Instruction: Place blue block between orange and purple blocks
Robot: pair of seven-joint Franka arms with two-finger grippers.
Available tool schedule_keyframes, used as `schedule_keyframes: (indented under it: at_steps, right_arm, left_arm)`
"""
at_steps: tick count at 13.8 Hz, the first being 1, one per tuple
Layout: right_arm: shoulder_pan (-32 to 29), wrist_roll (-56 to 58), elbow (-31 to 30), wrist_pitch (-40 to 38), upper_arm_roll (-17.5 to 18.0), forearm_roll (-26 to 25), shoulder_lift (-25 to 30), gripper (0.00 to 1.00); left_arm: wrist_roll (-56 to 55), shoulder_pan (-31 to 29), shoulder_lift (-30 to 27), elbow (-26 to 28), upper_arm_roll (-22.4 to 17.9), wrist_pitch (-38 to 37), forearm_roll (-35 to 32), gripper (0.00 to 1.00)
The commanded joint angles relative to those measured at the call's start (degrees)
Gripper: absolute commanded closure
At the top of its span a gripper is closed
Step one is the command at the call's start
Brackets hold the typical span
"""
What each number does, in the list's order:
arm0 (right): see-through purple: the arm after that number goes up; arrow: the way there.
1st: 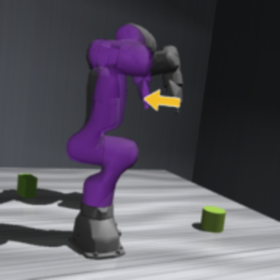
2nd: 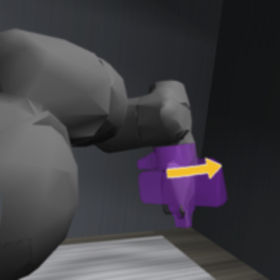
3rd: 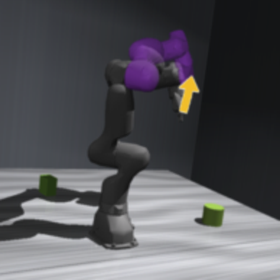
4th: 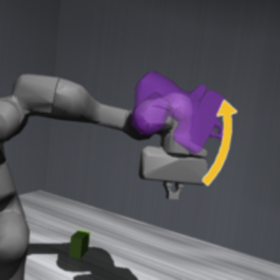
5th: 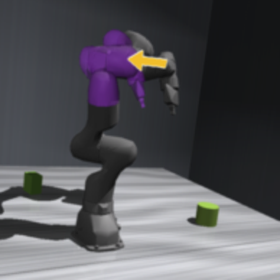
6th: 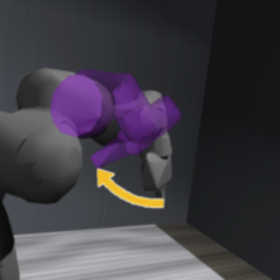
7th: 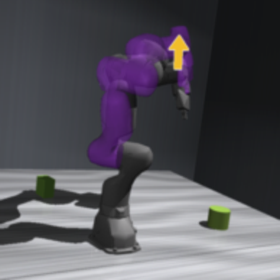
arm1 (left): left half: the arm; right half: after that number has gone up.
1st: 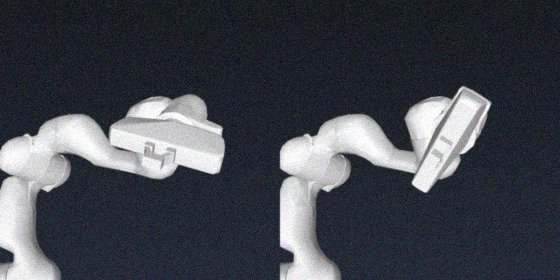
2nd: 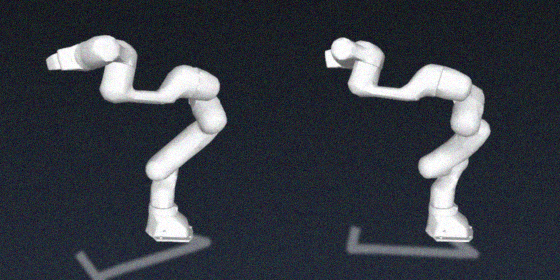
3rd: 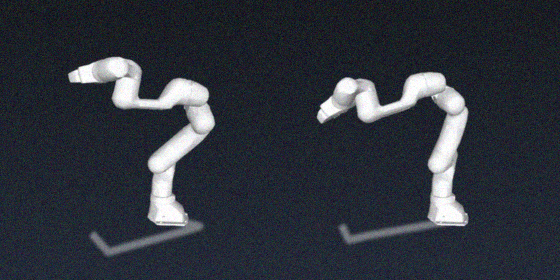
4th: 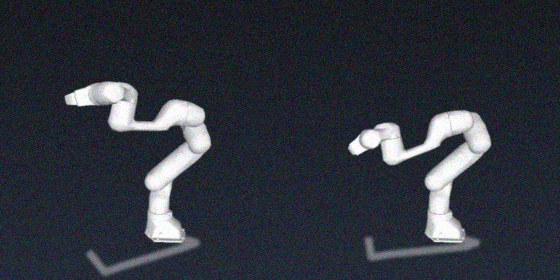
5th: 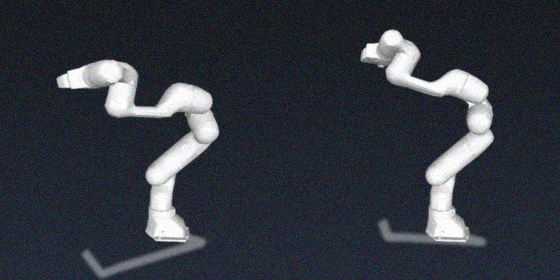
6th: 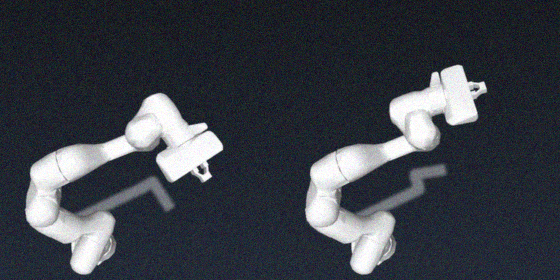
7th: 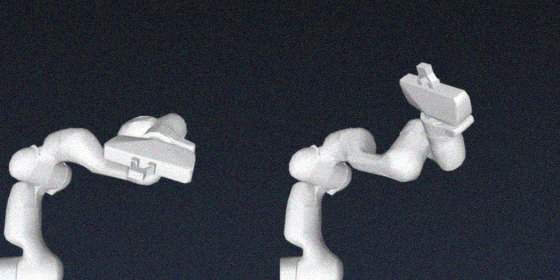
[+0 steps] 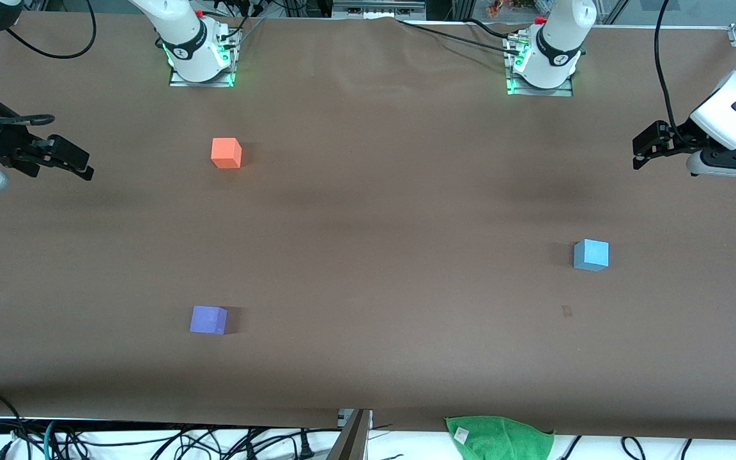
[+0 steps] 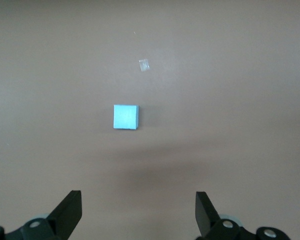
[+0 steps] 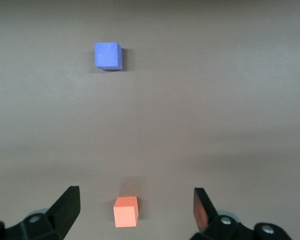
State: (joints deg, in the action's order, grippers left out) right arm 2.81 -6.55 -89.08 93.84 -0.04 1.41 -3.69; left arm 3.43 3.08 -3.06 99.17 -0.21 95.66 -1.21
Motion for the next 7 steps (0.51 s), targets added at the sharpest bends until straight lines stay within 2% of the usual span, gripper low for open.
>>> schedule_keyframes:
  at_steps: [1,7]
  right_arm:
    - [-0.34,-0.13,0.49,-0.15,-0.05,0.79,0.00,0.00]
    - [-0.34,-0.04,0.40,-0.06,-0.05,0.70,0.00,0.00]
  left_arm:
    - [0.09,-1.48,0.86,-2.31,-0.31,-2.14,2.87,0.00]
    - [0.61,-2.28,1.48,-3.28,-0.22,-2.14,2.70,0.00]
